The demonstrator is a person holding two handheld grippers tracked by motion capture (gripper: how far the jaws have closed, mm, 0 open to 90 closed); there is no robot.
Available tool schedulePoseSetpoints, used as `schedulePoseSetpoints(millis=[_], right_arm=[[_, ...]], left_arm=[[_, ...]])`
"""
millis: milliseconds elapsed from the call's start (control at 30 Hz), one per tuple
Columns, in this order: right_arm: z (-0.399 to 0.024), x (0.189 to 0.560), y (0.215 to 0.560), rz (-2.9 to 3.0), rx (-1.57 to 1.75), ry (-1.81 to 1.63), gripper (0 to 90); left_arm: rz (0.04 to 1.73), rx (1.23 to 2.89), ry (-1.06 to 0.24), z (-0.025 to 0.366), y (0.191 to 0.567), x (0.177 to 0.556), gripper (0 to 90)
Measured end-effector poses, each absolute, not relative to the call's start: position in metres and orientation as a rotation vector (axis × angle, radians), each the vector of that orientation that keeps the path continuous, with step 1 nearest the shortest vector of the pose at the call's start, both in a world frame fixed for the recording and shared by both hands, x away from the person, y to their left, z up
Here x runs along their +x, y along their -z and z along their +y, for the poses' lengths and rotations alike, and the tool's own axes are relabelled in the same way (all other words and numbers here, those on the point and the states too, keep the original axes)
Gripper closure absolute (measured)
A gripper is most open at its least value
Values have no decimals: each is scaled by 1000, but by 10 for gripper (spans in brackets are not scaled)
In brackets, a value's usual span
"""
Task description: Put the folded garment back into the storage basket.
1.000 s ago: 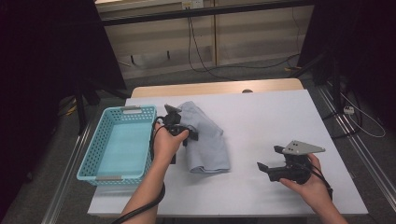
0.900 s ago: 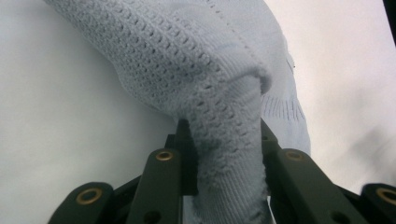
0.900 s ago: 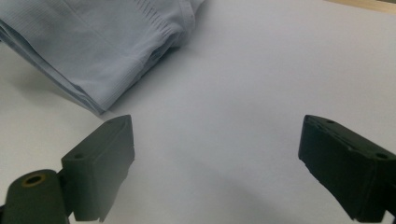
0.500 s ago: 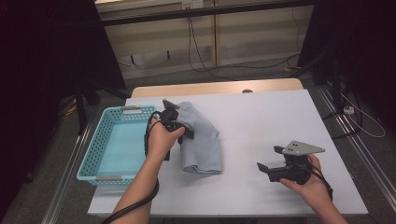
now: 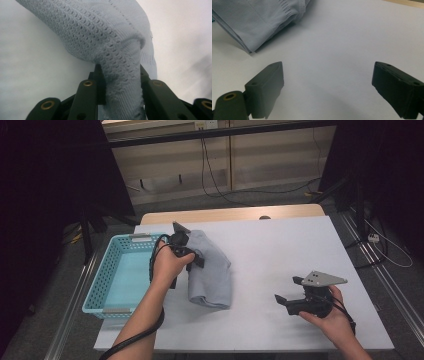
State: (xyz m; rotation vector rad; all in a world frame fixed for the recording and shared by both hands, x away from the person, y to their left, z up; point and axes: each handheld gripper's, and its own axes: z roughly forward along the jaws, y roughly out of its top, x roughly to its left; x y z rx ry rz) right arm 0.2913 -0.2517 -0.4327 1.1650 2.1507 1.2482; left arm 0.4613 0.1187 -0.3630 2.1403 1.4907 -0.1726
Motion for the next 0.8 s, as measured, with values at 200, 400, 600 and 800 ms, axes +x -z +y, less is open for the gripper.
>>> schedulePoseSetpoints(millis=[200, 400, 600, 800], right_arm=[[-252, 290, 432, 2150, 1164, -1249, 106], [-253, 290, 432, 2149, 1166, -1246, 106], [-253, 290, 432, 2149, 1163, -1248, 106], [-252, 290, 432, 2150, 1161, -1246, 106]], left_arm=[[1491, 2175, 165, 123, 356, 464, 719], [1489, 2208, 168, 125, 350, 467, 718], [1496, 2224, 163, 127, 346, 469, 718], [1487, 2248, 159, 128, 340, 473, 718]])
